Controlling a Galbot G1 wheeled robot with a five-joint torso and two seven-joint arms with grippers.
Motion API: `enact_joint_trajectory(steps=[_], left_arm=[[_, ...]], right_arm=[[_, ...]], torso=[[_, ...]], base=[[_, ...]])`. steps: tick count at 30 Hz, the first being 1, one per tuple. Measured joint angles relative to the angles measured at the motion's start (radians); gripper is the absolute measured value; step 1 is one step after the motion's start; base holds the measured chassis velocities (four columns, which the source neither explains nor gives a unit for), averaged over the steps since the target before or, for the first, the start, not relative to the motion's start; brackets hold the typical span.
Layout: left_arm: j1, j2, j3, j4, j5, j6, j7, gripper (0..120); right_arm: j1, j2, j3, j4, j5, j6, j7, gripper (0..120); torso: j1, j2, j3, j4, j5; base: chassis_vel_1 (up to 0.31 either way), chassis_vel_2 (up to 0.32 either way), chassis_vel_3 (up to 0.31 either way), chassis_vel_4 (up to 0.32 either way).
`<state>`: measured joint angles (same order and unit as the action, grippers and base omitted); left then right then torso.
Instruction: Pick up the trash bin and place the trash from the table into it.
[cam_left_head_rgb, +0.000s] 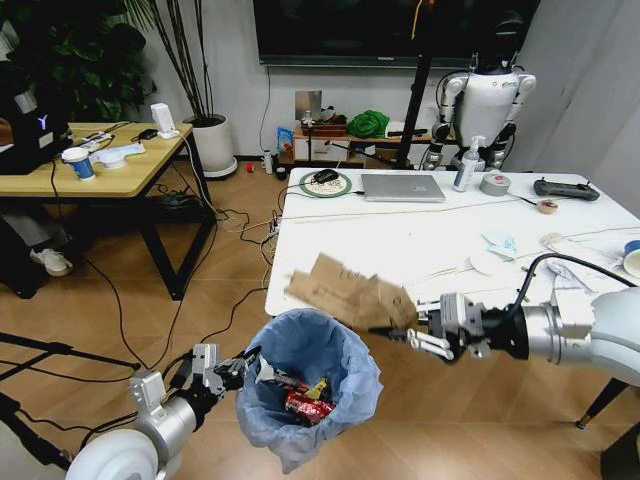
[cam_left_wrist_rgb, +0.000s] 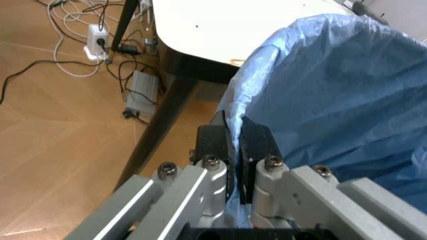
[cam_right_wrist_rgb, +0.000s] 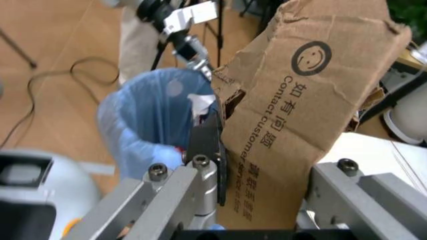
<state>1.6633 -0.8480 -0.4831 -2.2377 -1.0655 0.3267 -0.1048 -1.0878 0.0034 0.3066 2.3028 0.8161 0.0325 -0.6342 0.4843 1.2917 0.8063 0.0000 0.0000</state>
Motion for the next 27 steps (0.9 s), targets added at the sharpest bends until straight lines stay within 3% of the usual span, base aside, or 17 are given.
enact_joint_trajectory(steps=[7, 16, 27], left_arm=[[0.010, 0.008, 0.001, -0.001, -0.001, 0.000, 0.000, 0], [0.013, 0.006, -0.011, -0.023, -0.001, 0.002, -0.005, 0], [0.022, -0.019, -0.007, -0.051, -0.007, 0.008, -0.028, 0]], right_arm=[[0.007, -0.027, 0.010, 0.008, -0.038, 0.029, -0.038, 11], [0.005, -0.008, 0.008, 0.003, -0.064, 0.064, -0.115, 11], [-0.011, 0.043, -0.008, -0.046, -0.213, 0.107, -0.234, 11]], torso=[[0.000, 0.000, 0.000, 0.0000, -0.0001], [0.000, 0.000, 0.000, 0.0001, -0.0002], [0.000, 0.000, 0.000, 0.0001, 0.0000]], base=[[0.000, 0.000, 0.000, 0.000], [0.000, 0.000, 0.000, 0.000], [0.000, 0.000, 0.000, 0.000]])
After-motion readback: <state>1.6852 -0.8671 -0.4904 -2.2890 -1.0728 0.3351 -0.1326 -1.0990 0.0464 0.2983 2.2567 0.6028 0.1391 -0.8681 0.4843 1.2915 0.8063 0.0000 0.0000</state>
